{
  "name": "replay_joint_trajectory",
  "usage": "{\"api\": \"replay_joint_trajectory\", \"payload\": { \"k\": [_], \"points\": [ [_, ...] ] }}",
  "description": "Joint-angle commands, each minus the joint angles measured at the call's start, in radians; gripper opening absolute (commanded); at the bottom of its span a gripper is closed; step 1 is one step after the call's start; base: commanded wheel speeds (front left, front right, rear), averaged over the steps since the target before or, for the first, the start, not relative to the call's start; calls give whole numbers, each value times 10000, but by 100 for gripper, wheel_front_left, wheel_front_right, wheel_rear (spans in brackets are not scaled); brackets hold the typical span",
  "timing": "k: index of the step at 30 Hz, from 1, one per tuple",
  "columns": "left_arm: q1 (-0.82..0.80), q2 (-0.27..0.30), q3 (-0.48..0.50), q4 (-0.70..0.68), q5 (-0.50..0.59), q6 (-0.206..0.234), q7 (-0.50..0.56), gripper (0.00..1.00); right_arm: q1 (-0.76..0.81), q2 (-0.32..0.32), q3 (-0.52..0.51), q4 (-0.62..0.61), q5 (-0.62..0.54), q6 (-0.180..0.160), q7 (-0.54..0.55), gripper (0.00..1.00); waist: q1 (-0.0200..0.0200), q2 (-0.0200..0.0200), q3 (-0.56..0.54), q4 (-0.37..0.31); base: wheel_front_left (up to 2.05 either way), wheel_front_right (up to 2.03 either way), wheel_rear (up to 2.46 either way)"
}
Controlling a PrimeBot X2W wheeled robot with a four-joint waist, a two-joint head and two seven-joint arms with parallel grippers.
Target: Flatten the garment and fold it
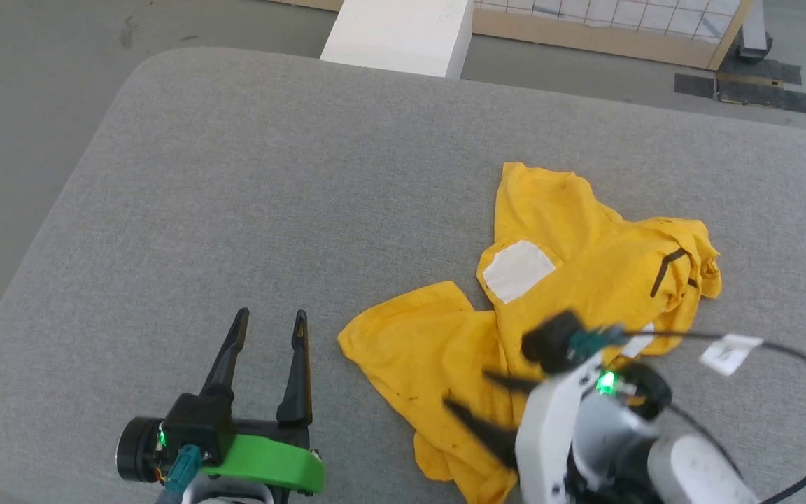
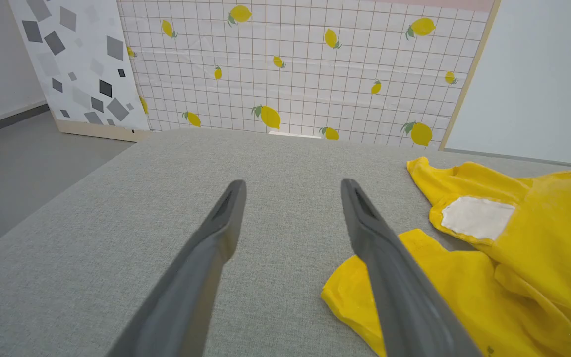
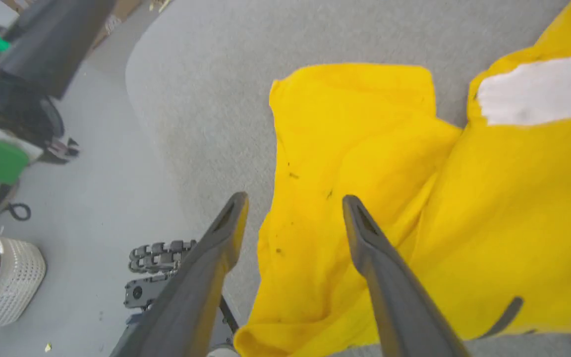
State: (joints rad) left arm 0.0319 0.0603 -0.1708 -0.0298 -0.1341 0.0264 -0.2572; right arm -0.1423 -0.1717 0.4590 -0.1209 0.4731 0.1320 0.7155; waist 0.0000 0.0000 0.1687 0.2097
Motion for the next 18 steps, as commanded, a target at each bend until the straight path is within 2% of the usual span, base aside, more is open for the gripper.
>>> {"api": "replay_joint_trajectory", "payload": {
  "k": [1, 4, 10, 14, 15, 18],
  "points": [
    [-134, -46, 21, 24, 2, 1, -45, 100, -307, 139, -254, -64, -174, -13, -358, 100, 0, 0, -64, -62, 0, 0, 0],
    [-97, -51, 33, 14, 28, -1, -45, 100, -583, 459, -1225, -291, -574, -13, -1322, 100, 0, 0, -144, -146, 0, 0, 0],
    [7, -53, 99, -97, 95, -18, -45, 100, -350, 795, -3859, -920, -2461, -13, -3587, 100, 0, 0, -180, -339, 0, 0, 0],
    [111, -34, 185, -192, 155, -29, -46, 100, 477, 1049, -5654, -1415, -3583, -13, -4647, 100, 0, 0, -142, -512, 0, 0, 0],
    [205, -26, 261, -290, 186, -38, -46, 100, 1242, 1181, -6905, -1687, -4082, -13, -5327, 100, 0, 0, -85, -675, 0, 0, 0],
    [306, -28, 297, -355, 201, -62, -46, 100, 1911, 1207, -7934, -1518, -3868, -13, -5808, 100, 0, 0, -48, -787, 0, 0, 0]
  ]
}}
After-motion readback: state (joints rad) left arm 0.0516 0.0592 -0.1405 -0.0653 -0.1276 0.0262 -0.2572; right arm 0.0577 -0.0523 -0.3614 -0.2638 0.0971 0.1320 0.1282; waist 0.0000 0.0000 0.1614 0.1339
